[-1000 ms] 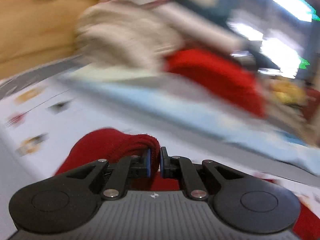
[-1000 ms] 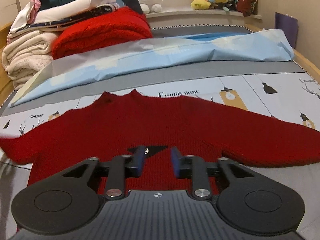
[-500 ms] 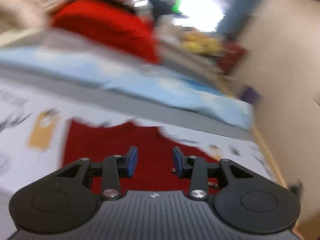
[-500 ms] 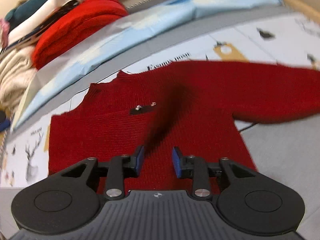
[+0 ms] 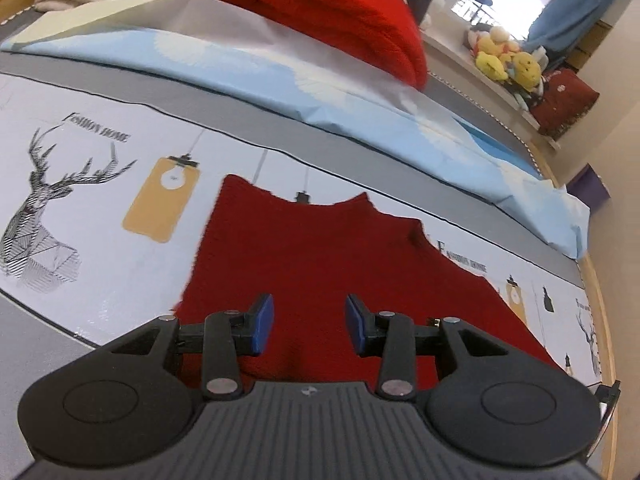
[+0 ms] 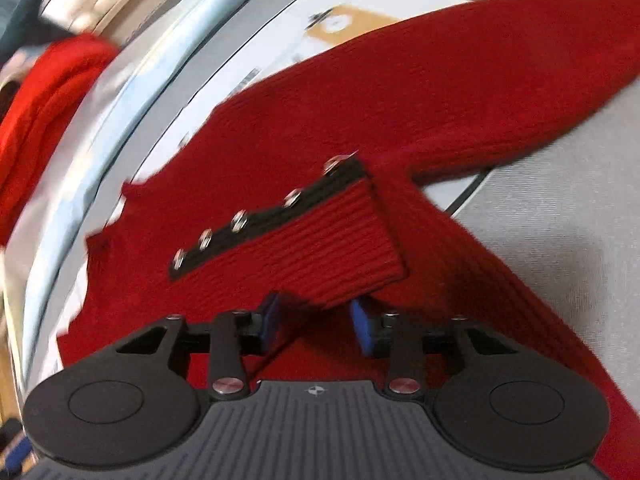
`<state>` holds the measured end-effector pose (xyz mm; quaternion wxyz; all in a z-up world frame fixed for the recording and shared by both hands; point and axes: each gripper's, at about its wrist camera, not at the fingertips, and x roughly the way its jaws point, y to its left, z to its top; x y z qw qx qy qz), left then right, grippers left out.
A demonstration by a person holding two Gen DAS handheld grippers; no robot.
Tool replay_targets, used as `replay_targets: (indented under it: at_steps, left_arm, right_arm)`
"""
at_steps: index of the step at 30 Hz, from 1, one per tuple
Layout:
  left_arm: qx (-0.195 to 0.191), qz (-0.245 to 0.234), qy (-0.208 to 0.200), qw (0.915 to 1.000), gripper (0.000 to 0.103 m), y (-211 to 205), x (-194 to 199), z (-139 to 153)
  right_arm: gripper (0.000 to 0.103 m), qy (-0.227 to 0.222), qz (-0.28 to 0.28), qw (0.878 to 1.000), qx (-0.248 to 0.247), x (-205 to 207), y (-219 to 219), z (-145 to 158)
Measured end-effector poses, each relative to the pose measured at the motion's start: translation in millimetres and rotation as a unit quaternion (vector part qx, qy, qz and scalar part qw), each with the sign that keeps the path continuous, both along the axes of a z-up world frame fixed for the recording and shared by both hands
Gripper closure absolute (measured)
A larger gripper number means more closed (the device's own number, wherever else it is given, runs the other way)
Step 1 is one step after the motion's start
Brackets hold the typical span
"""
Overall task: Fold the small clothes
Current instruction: 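Fold the held sleeve across the sweater body with the left tool and release, then grasp the other sleeve cuff with the right tool and lift it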
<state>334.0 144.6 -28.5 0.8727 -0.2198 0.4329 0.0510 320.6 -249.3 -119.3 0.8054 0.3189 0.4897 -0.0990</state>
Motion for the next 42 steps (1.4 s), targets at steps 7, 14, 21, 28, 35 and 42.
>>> replay_targets:
  at_steps: [7, 14, 21, 28, 35, 42]
  left_arm:
    - [0.004, -0.022, -0.012, 0.9997, 0.060, -16, -2, 2]
    - [0.028, -0.036, -0.007, 0.9990, 0.060, -8, -4, 2]
    - [0.030, -0.036, -0.007, 0.9989, 0.054, -3, -5, 6]
    - [0.032, -0.051, -0.006, 0.9982, 0.053, -10, -5, 6]
    - [0.030, -0.053, -0.009, 0.9981, 0.049, -8, -6, 13]
    - [0.044, -0.057, -0.009, 0.9974, 0.045, -5, -8, 14]
  right_arm:
    - [0.094, -0.136, 0.053, 0.984, -0.103, -5, 32, 37]
    - [0.087, -0.115, 0.060, 0.985, -0.117, 9, 26, 33]
    - [0.074, -0.086, 0.022, 0.973, -0.212, -4, 36, 35]
    - [0.062, -0.167, 0.067, 0.966, -0.187, 1, 36, 45]
    - [0.060, -0.076, 0.090, 0.981, -0.155, 12, 30, 16]
    - [0.059, -0.040, 0.060, 0.992, -0.108, 10, 13, 11]
